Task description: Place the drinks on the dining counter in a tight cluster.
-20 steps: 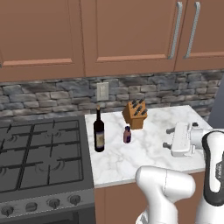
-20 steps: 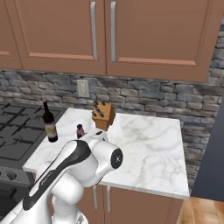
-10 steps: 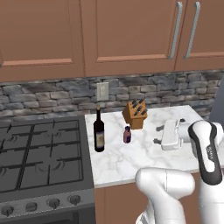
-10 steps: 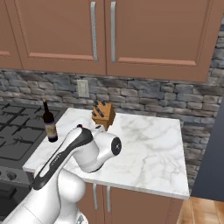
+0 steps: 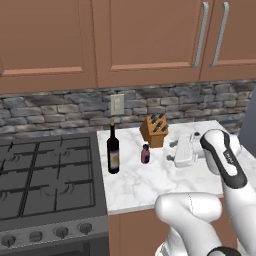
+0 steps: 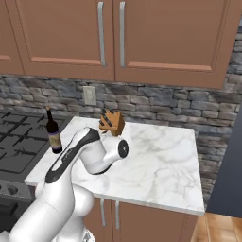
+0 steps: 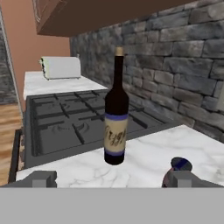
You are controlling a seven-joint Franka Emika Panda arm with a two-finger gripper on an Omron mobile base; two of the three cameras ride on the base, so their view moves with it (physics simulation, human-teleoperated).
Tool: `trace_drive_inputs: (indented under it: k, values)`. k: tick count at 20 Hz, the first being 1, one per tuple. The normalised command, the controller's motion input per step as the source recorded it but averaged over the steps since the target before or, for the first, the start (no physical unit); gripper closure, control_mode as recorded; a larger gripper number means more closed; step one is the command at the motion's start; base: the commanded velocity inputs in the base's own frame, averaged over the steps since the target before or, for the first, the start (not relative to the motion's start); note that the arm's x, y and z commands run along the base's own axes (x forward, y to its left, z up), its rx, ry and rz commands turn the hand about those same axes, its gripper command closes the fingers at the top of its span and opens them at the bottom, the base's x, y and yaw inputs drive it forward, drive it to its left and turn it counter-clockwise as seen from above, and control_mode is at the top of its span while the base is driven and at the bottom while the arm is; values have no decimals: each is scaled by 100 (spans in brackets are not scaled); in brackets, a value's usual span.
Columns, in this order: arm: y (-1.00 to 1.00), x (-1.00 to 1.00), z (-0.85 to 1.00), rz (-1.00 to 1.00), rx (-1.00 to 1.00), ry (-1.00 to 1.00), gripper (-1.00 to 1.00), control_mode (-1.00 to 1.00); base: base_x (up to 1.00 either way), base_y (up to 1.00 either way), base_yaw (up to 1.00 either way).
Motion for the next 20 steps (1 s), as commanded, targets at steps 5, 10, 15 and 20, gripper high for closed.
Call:
trace_drive_inputs:
  k: [5, 10, 15, 20]
  values:
    - [13, 35, -9, 0, -5, 5, -100, -100, 0, 0, 0]
    - [6, 32, -12, 0, -1, 4, -100, -100, 0, 0, 0]
    - [1, 24, -20, 1, 0, 4, -100, -100, 0, 0, 0]
    - [0, 19, -20, 4, 0, 1, -100, -100, 0, 0, 0]
